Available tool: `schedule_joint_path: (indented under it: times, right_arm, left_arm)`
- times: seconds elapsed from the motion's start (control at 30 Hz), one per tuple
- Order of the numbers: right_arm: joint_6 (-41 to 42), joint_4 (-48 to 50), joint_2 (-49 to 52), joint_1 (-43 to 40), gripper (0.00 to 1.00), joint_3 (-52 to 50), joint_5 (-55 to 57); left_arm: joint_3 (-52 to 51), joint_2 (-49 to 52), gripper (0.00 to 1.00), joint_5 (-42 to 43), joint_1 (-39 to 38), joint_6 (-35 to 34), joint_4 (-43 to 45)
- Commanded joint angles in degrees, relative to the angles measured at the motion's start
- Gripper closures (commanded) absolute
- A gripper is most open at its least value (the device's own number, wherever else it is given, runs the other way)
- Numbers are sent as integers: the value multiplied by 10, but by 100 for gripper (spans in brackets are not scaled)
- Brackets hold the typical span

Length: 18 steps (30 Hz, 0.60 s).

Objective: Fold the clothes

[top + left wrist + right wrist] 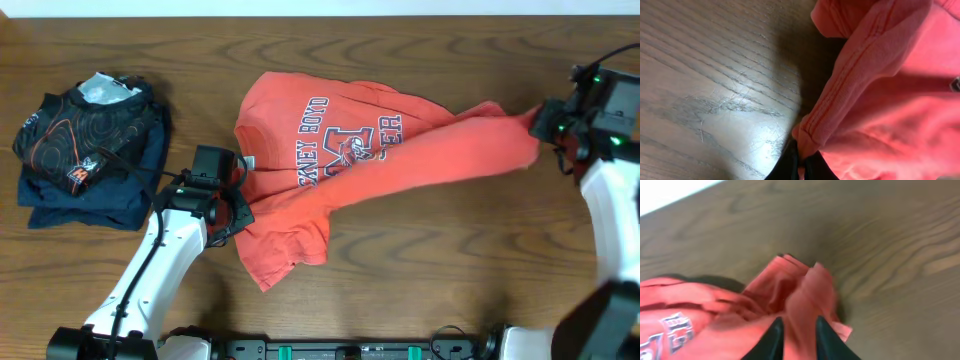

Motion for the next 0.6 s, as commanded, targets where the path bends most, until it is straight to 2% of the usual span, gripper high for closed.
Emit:
schedule_joint_path:
  times: [0.0, 0.07, 0.1, 0.23, 0.47, 0.57]
  right_arm:
    - [-3, -15, 66, 10, 63, -6, 12]
    - [-2, -40, 84, 7, 51, -6, 13]
    - [-2, -50, 90, 5, 50, -6, 13]
    - [-2, -83, 93, -2, 48, -6, 31]
    - [-2, -205, 84, -12, 47, -8, 52]
    - [-3, -211, 85, -12, 46, -26, 53]
  left_arm:
    - [-3, 2, 94, -9, 2, 8, -1]
    - [-3, 2, 94, -9, 2, 8, -1]
    - [-3, 2, 94, -9, 2, 8, -1]
    - [-3, 2, 94, -9, 2, 8, 0]
    - [-3, 2, 94, -9, 2, 8, -1]
    - [-3, 2, 94, -9, 2, 8, -1]
